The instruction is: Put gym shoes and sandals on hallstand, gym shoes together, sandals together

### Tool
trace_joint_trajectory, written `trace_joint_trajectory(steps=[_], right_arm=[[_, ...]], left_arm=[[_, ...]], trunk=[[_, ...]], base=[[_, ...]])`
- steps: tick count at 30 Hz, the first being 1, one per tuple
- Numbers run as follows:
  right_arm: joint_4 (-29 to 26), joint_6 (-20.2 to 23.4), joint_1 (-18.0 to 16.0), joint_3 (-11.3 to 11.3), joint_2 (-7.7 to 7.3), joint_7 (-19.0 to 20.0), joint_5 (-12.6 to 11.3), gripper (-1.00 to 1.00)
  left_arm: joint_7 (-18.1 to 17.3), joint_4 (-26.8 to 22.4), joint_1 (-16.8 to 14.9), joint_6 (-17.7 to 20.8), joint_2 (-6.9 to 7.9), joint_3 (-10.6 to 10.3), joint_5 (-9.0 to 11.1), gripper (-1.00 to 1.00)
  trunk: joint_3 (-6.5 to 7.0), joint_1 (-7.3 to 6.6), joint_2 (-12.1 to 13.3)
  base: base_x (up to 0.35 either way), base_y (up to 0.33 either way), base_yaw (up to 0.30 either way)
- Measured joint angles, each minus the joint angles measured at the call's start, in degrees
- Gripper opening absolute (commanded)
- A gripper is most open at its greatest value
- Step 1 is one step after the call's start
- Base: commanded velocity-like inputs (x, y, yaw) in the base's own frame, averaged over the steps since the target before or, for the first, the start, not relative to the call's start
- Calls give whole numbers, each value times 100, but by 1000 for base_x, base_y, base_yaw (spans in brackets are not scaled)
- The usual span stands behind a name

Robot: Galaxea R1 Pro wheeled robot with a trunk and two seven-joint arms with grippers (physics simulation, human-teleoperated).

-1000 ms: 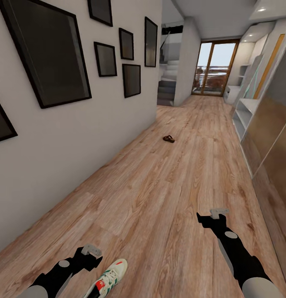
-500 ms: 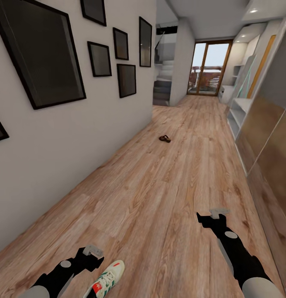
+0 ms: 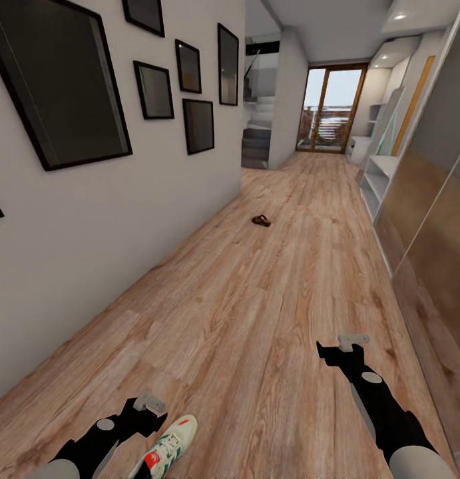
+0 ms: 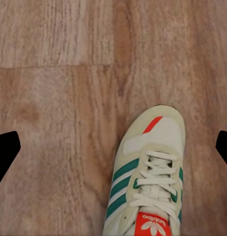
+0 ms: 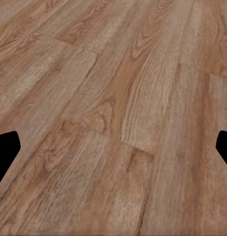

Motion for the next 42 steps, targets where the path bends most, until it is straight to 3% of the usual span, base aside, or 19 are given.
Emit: trace_joint_trajectory(steps=[14, 24, 40, 42], right_arm=[[1, 10, 0, -9, 0, -5, -1, 100], [2, 10, -1, -13, 0, -6, -2, 100], [1, 11, 0, -10, 1, -8, -2, 100], [2, 11, -1, -10, 6, -8, -2, 100]], left_arm=[[9, 5, 46, -222, 17, -8, -26, 100], [37, 10, 200, -470, 28, -23, -86, 100], [52, 18, 269, -507, 59, -24, -265, 100], [52, 11, 365, -530, 63, -28, -271, 100]], trunk=[[-251, 308, -561], [-476, 334, -576], [-905, 375, -598], [-909, 375, -598]], base=[[0, 0, -1], [0, 0, -1], [0, 0, -129], [0, 0, -43]])
